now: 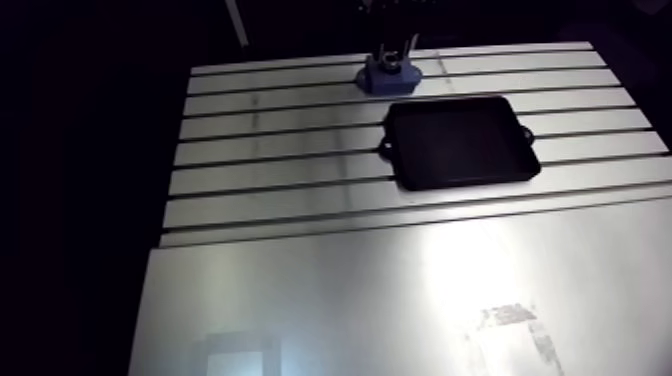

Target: Pick up the bearing and press it into the housing until flush.

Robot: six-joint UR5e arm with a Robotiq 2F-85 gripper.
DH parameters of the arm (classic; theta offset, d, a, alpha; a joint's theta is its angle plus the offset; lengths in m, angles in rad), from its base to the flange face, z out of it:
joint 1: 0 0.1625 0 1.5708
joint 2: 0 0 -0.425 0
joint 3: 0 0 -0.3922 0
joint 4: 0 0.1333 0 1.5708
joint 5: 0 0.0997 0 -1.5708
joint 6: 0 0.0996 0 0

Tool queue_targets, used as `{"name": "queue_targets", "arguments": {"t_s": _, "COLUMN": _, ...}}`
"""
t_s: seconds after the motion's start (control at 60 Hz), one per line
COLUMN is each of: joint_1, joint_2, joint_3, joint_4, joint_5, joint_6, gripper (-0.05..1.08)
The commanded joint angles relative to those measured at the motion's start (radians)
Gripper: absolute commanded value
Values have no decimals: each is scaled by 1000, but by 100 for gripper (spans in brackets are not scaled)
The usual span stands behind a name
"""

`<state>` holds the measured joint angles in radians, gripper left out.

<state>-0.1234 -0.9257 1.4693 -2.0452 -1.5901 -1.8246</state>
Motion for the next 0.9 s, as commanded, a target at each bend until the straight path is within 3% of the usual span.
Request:
{"name": "queue_targets", "arguments": {"t_s": 0.017, "joint_1": -1, "joint_2": 3, "joint_3": -4, "joint_4": -2, "joint_5": 0, "joint_6": -2, "gripper": 80}}
{"name": "queue_targets", "arguments": {"t_s": 0.9, "joint_1": -4, "joint_2": 3, "joint_3": 6, "joint_4": -4, "joint_5": -1, "joint_6": -2, "gripper": 80}}
